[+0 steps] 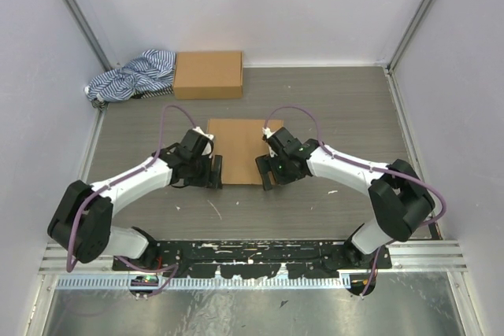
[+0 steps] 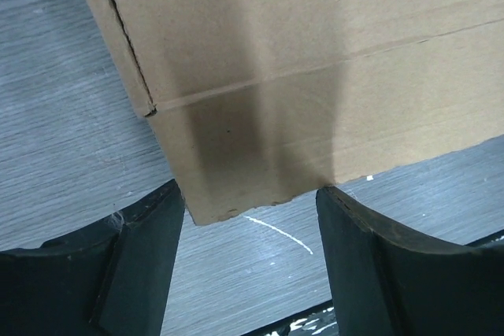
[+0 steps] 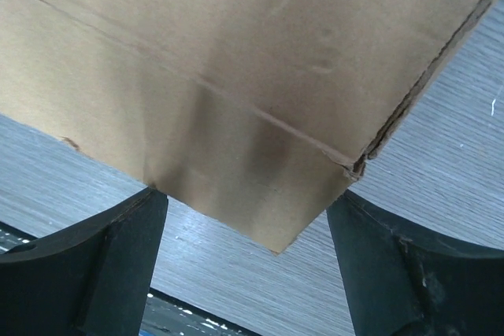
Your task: Fold the paper box
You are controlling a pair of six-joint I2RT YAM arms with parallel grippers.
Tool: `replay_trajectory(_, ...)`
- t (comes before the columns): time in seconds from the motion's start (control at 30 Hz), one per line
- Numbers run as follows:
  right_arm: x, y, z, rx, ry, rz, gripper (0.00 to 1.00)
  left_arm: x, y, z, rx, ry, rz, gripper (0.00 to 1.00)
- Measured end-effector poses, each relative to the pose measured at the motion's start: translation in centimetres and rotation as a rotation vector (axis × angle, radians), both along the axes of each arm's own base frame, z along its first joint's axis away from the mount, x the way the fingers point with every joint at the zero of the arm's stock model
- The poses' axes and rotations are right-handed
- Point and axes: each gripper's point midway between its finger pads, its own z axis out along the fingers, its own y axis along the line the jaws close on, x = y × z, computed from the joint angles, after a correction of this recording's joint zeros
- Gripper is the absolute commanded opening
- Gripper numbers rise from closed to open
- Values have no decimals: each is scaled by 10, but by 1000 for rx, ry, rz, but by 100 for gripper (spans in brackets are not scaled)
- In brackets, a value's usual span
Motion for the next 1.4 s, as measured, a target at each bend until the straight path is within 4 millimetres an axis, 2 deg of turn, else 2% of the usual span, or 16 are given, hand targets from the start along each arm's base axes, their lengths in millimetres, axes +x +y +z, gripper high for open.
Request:
replay_trajectory(0.17,-4,-9,-10,-39,10,-11,86,-4,6,-11,28,18,14,73)
replay_trajectory(0.3,-4,-11,-10,-43,7,-13,86,-2,9,-9,38,-1,26,73)
replay_trajectory(0.4,-6,-13,1,-32,-7,-12,87,-1,12,4,27,-38,38,74)
replay_trajectory(0.57,-4,-12,34,21,-75,-8,87,6,11,36,-34,-145,58,74)
replay_trajectory(0.63,0,-9,41,35,-95,-7,87,8,11,40,-43,-163,63,74)
replay_trajectory(0.97,11,-10,26,-16,-99,-37,88,7,12,18,-8,-120,64,74)
replay_trajectory(1.1,20,-10,25,-12,-138,-62,90,11,11,17,-14,-139,67,74)
replay_trajectory(1.4,20,-8,12,19,-140,-105,91,18,7,18,-34,-176,72,74)
